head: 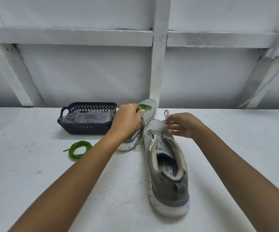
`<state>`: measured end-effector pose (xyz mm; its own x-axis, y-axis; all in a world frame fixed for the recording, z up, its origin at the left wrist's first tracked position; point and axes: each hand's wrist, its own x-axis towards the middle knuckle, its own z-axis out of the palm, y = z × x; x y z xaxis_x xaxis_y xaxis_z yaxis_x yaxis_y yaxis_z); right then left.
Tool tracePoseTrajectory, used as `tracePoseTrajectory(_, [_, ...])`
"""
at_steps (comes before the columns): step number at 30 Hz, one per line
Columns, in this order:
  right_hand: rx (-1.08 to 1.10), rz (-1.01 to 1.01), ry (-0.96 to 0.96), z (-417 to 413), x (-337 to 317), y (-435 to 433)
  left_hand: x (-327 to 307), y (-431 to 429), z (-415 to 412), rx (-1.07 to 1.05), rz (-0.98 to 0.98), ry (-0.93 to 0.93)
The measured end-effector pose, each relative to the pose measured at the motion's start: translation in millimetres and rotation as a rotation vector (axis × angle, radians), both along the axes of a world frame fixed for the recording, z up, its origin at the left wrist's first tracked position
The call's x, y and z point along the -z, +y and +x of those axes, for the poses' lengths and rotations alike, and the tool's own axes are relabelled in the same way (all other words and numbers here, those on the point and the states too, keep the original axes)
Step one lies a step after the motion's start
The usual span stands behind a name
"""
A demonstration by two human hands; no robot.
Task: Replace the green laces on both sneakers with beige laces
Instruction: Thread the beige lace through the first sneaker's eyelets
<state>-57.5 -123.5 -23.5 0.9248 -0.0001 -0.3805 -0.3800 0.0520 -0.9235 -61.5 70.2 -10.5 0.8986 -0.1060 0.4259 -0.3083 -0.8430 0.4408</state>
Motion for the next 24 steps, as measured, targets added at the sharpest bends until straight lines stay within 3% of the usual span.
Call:
tracePoseTrajectory(4, [-0.005, -0.067, -0.144, -20, 9, 14, -3, -11, -11, 0.108, -0.775, 0.425])
tracePoseTrajectory(7, [0.015, -0.095, -0.227, -27, 14, 21, 0, -13, -16, 0.164, -1.034, 0.621])
tracePoseTrajectory(12, [-0.043, -0.047, -0.315, -33, 9, 31, 11, -16, -27, 0.160, -1.055, 0.656])
tracePoseTrajectory(17, [0.014, -0.021, -0.250, -31, 3, 35, 14, -18, -31, 0.149, -0.997, 0.603])
tracePoseTrajectory(24, [0.004, -0.047, -0.249, -24, -8, 38, 14, -18, -32, 0.197, -0.774, 0.656])
